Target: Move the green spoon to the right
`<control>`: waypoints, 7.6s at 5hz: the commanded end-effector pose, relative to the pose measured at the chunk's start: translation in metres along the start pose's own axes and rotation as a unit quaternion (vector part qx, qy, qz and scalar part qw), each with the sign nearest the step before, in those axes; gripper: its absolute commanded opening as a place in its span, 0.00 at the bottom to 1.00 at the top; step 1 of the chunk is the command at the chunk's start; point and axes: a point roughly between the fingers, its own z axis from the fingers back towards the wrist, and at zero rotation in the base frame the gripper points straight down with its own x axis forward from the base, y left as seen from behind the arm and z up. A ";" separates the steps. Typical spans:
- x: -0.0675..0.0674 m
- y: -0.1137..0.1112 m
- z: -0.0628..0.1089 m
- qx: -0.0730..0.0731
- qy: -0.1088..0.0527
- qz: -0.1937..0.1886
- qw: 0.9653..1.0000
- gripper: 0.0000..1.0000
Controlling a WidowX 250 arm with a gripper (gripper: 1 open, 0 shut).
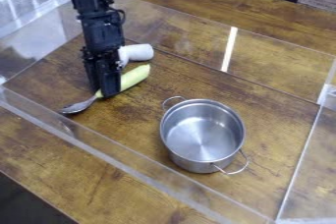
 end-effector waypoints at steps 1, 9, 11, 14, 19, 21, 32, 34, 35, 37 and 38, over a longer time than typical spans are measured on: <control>0.008 -0.010 0.014 0.015 -0.017 -0.007 1.000 1.00; 0.026 -0.096 0.068 0.064 -0.047 -0.031 0.996 0.00; 0.030 -0.106 0.062 0.074 -0.040 -0.035 0.996 0.00; 0.039 -0.075 0.054 0.086 -0.034 0.020 0.996 0.00; 0.069 -0.065 0.046 0.116 0.006 -0.020 0.993 0.00; 0.071 -0.074 0.043 0.123 0.028 -0.084 0.988 0.00; 0.066 -0.062 0.077 0.071 -0.027 -0.054 0.996 0.00; 0.068 -0.065 0.082 0.061 -0.026 -0.053 0.996 0.00; 0.069 -0.061 0.080 0.056 -0.024 -0.058 0.996 0.00; 0.068 -0.040 0.071 0.048 0.001 -0.114 0.992 0.00; 0.076 -0.037 0.062 0.044 0.006 -0.127 0.991 0.00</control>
